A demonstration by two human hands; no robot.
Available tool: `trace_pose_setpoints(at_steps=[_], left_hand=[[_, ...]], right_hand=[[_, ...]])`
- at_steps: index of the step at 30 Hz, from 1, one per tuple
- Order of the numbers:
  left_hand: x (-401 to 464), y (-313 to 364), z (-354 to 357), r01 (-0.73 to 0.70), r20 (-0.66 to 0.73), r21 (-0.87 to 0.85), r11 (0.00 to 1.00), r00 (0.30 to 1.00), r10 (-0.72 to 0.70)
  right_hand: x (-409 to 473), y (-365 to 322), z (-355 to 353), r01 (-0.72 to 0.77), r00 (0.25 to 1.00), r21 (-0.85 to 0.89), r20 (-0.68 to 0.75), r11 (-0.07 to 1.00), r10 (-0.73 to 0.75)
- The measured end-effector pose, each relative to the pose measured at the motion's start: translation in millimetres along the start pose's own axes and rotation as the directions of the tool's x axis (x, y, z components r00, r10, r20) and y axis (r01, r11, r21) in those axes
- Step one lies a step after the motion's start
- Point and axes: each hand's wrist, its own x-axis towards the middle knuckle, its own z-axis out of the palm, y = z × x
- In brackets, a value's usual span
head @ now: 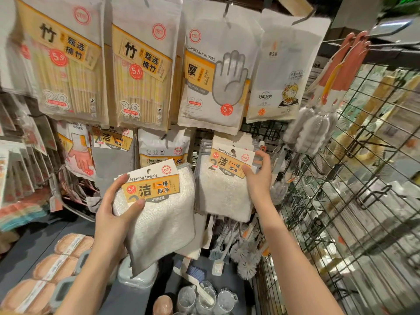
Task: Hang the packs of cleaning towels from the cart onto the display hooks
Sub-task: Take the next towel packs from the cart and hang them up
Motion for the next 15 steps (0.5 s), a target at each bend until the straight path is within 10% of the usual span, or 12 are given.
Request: trace_pose_setpoints(at_steps=[15], left_hand=[[-0.1, -4.5, 6.3, 0.036, 0.010, 0.027, 0.999, 0.999, -0.036]], right_hand=[[25.0, 6.7, 22.1, -0.064, 0.985, -0.119, -0.168, 0.991, 0.043]])
